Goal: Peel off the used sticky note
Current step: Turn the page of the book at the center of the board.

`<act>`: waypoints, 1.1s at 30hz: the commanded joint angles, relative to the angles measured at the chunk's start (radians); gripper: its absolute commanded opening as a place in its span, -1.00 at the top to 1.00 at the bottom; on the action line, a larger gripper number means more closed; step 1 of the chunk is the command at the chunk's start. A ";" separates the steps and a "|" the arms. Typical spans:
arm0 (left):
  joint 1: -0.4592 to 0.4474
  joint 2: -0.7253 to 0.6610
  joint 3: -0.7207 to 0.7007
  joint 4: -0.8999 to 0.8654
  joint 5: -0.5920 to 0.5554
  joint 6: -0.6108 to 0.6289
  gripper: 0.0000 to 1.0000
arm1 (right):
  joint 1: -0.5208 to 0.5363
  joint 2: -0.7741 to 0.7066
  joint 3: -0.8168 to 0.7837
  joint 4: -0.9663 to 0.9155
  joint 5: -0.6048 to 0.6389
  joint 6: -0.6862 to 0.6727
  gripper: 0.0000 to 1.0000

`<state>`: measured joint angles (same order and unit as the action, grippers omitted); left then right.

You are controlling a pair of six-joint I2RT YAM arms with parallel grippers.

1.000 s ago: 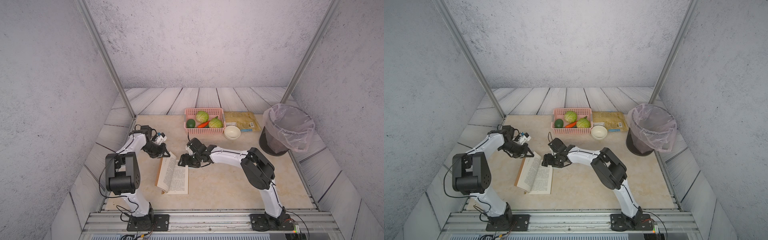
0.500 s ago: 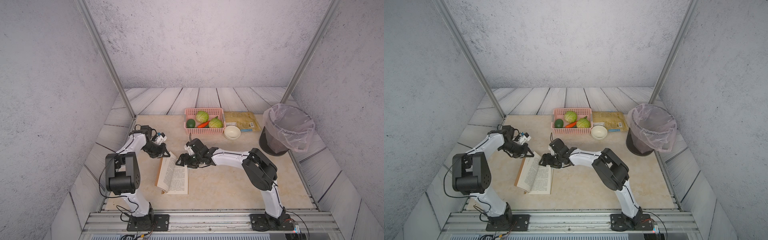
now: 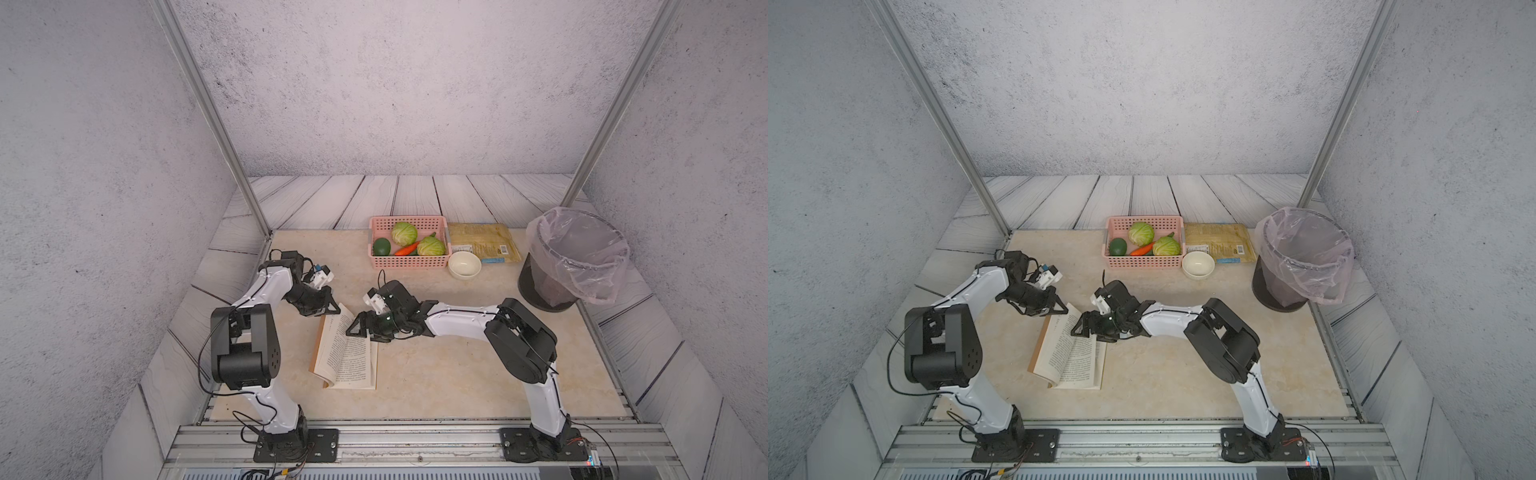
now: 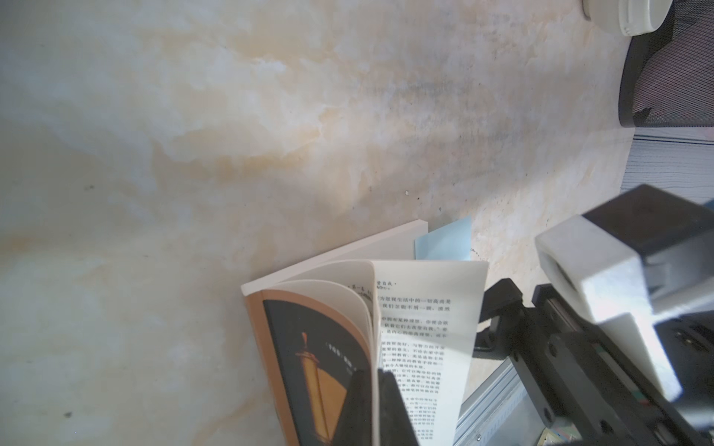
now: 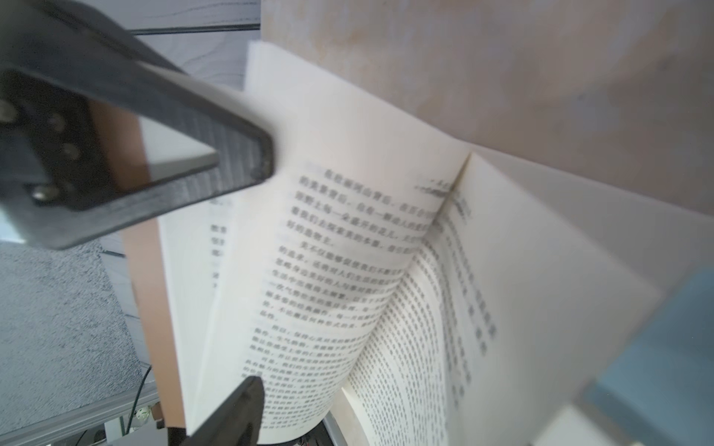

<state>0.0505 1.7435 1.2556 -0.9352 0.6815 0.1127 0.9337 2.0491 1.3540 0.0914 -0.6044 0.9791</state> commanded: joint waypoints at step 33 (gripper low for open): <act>0.011 0.014 0.003 -0.031 0.026 0.024 0.38 | 0.050 0.088 0.094 0.211 -0.079 0.072 -0.73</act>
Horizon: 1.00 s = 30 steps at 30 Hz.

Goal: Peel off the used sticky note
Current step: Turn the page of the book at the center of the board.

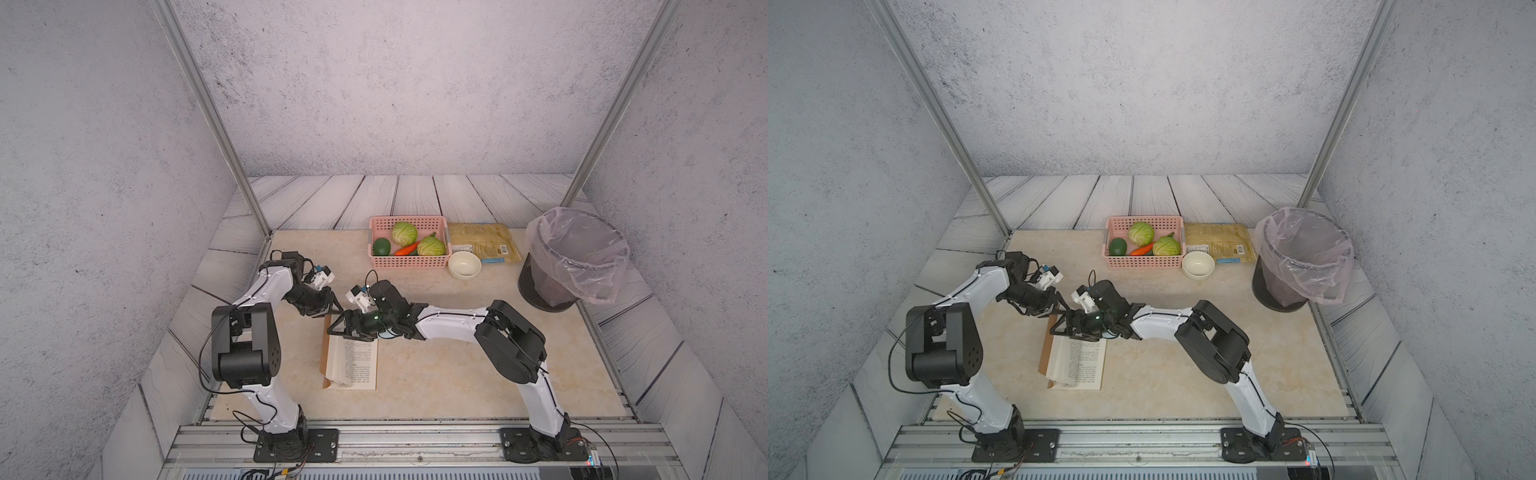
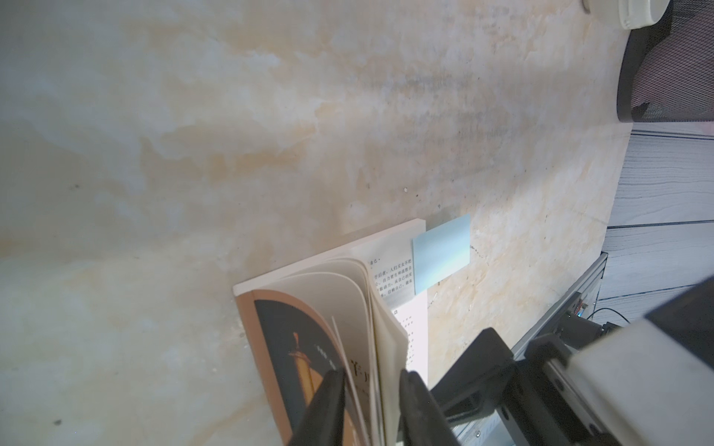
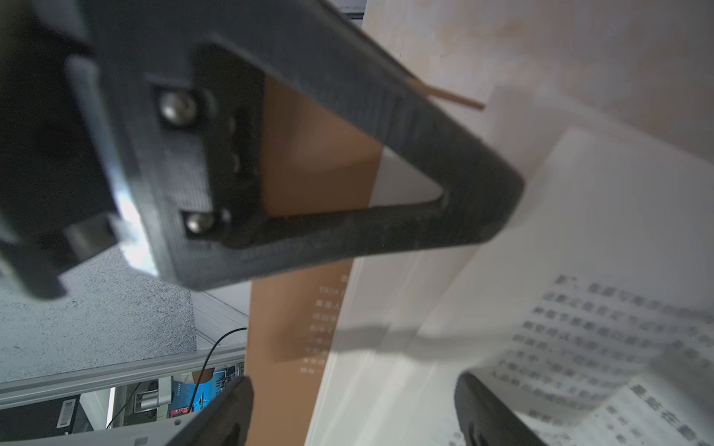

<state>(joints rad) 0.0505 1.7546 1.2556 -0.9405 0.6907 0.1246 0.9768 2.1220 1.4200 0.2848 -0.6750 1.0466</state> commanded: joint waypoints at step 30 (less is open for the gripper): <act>0.008 0.083 -0.008 -0.001 -0.021 -0.007 0.13 | 0.013 0.023 0.034 0.051 -0.008 0.018 -0.72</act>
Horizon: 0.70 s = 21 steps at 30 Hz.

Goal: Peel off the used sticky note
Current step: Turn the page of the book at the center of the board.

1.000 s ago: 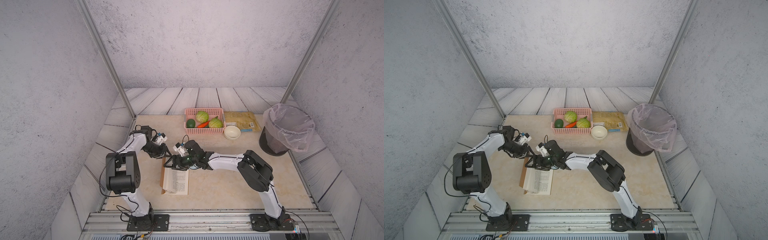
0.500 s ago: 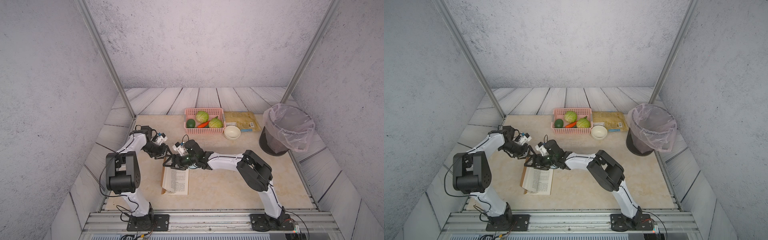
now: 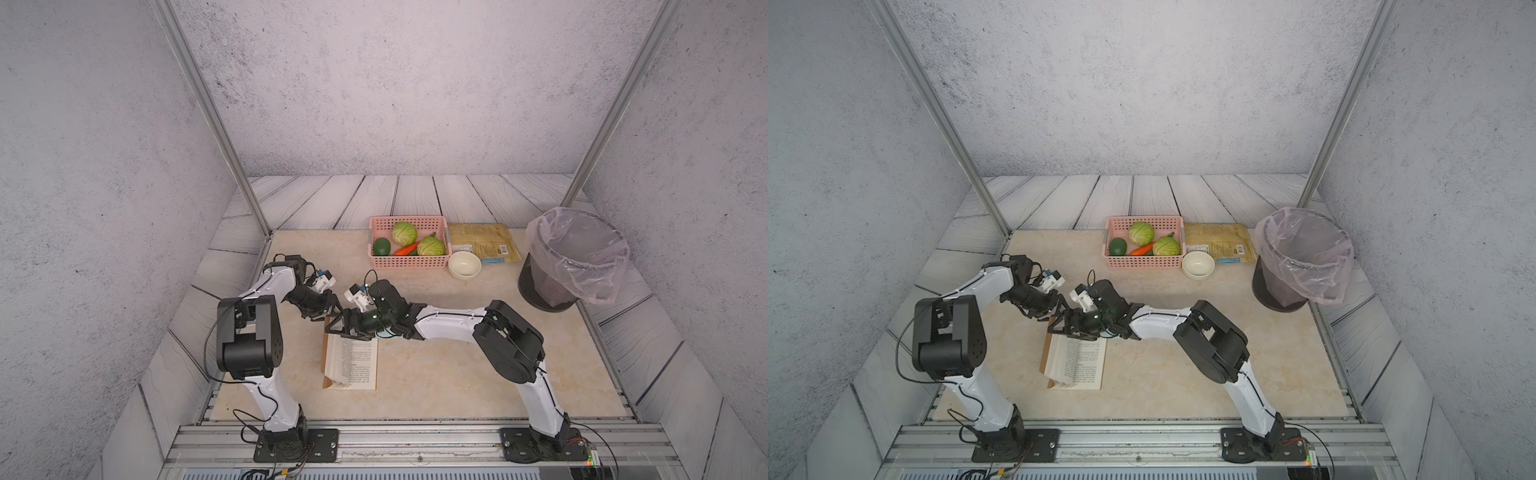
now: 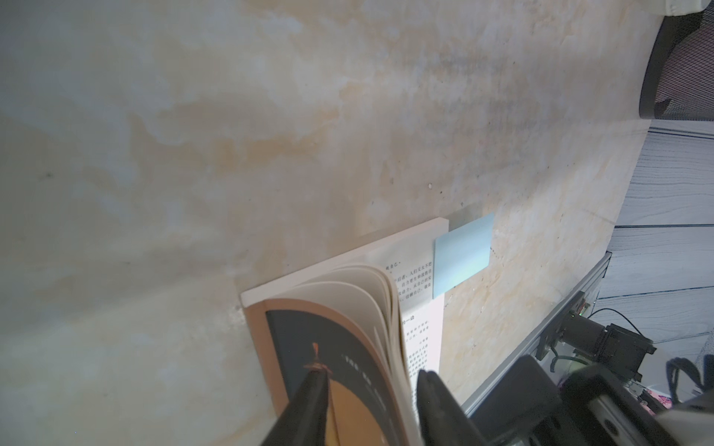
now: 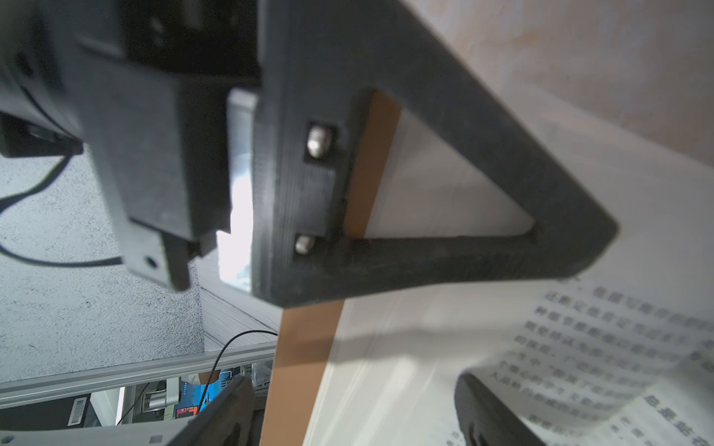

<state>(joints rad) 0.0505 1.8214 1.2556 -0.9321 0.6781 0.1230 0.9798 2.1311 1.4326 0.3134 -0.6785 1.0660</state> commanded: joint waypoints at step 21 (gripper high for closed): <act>0.009 -0.012 -0.009 -0.014 0.001 0.007 1.00 | -0.115 -0.325 -0.189 -0.578 0.264 -0.259 -0.63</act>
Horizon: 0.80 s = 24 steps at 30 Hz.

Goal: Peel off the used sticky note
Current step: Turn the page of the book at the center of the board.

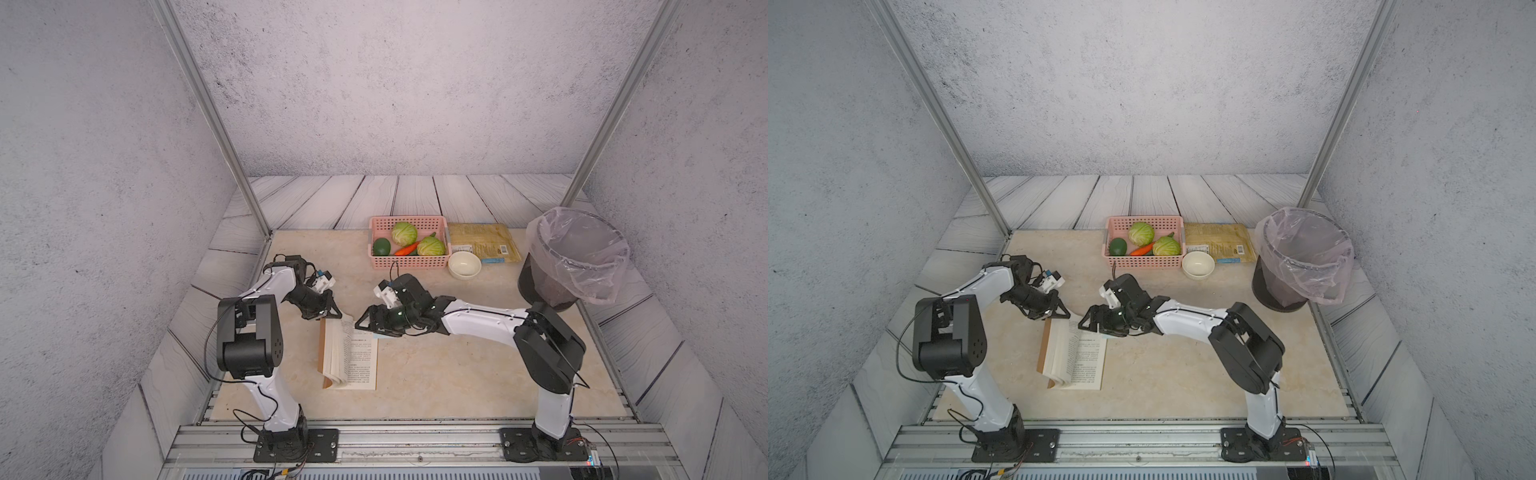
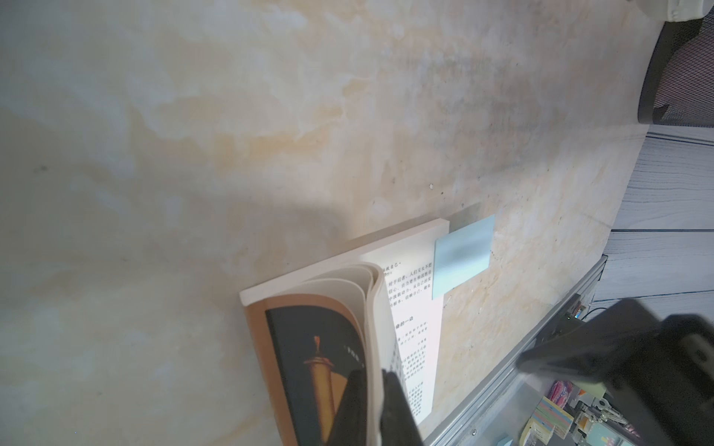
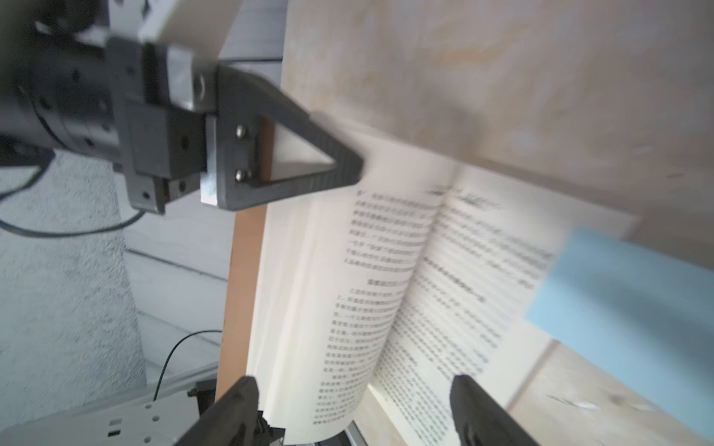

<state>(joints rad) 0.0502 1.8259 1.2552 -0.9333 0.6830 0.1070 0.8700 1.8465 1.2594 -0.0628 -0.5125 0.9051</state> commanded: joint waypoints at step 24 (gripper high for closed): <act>0.031 -0.002 0.054 -0.190 0.096 0.270 1.00 | -0.063 0.057 -0.087 -0.147 0.103 -0.092 -0.45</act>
<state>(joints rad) 0.0639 1.8187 1.2877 -1.0554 0.7376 0.2947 0.8127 1.8797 1.1458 -0.2058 -0.4118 0.8326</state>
